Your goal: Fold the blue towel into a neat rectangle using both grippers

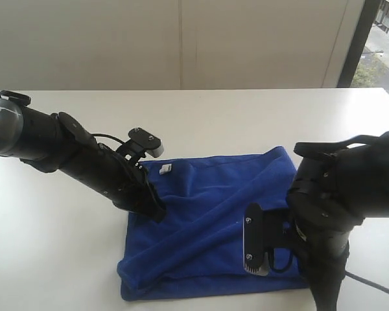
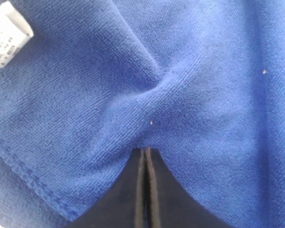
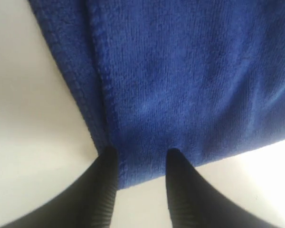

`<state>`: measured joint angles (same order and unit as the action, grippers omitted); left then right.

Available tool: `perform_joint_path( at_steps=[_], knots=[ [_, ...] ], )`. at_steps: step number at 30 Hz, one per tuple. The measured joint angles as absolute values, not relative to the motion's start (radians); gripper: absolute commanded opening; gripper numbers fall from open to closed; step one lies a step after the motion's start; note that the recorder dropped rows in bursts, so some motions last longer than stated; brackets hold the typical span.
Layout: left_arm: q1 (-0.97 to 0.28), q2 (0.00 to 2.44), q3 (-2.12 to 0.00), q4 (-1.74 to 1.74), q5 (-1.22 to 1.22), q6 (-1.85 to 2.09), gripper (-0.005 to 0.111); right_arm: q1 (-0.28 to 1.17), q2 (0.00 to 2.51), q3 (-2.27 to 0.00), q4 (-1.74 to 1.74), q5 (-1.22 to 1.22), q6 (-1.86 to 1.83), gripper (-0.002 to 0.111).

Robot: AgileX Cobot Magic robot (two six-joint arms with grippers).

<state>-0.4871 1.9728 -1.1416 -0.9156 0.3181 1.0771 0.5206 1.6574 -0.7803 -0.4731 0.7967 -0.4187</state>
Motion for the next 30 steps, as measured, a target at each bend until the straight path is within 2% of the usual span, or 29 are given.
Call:
perform_joint_path(
  at_steps=[8,14,30],
  knots=[
    [-0.487,1.973,-1.142,-0.919,0.308,1.077,0.0,0.521,1.7,-0.78,-0.476,0.807,-0.404,0.018],
    [-0.487,1.973,-1.142,-0.919,0.29,1.077,0.0,0.521,1.7,-0.78,-0.476,0.813,-0.398,0.0],
    [-0.487,1.973,-1.142,-0.919,0.284,1.093,0.0,0.521,1.7,-0.78,-0.47,0.954,-0.392,0.0]
  ],
)
